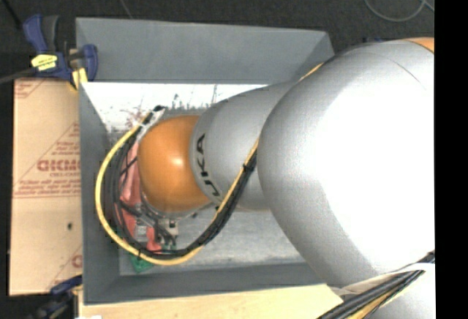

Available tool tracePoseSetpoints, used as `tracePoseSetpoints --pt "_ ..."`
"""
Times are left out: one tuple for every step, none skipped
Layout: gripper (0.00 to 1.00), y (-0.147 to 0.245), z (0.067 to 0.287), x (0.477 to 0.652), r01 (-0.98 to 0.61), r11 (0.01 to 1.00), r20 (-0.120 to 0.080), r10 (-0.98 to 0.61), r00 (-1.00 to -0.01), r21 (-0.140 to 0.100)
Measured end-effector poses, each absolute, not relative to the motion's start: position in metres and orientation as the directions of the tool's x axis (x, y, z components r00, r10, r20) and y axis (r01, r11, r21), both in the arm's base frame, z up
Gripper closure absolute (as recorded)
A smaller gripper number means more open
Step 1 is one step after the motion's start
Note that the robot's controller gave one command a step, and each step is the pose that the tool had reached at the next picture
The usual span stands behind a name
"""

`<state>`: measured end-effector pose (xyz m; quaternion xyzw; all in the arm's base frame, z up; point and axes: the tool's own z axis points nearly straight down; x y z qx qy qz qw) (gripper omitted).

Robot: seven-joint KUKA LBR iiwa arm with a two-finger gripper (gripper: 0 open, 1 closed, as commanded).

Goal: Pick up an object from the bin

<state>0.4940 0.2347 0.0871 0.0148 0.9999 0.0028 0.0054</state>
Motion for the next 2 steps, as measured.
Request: tracePoseSetpoints --pt "1.0 0.2343 0.095 0.4934 0.034 0.999 -0.007 0.034 -0.999 0.005" --pt "1.0 0.2344 0.1036 0.4938 0.034 0.999 -0.009 0.034 -0.999 0.006"
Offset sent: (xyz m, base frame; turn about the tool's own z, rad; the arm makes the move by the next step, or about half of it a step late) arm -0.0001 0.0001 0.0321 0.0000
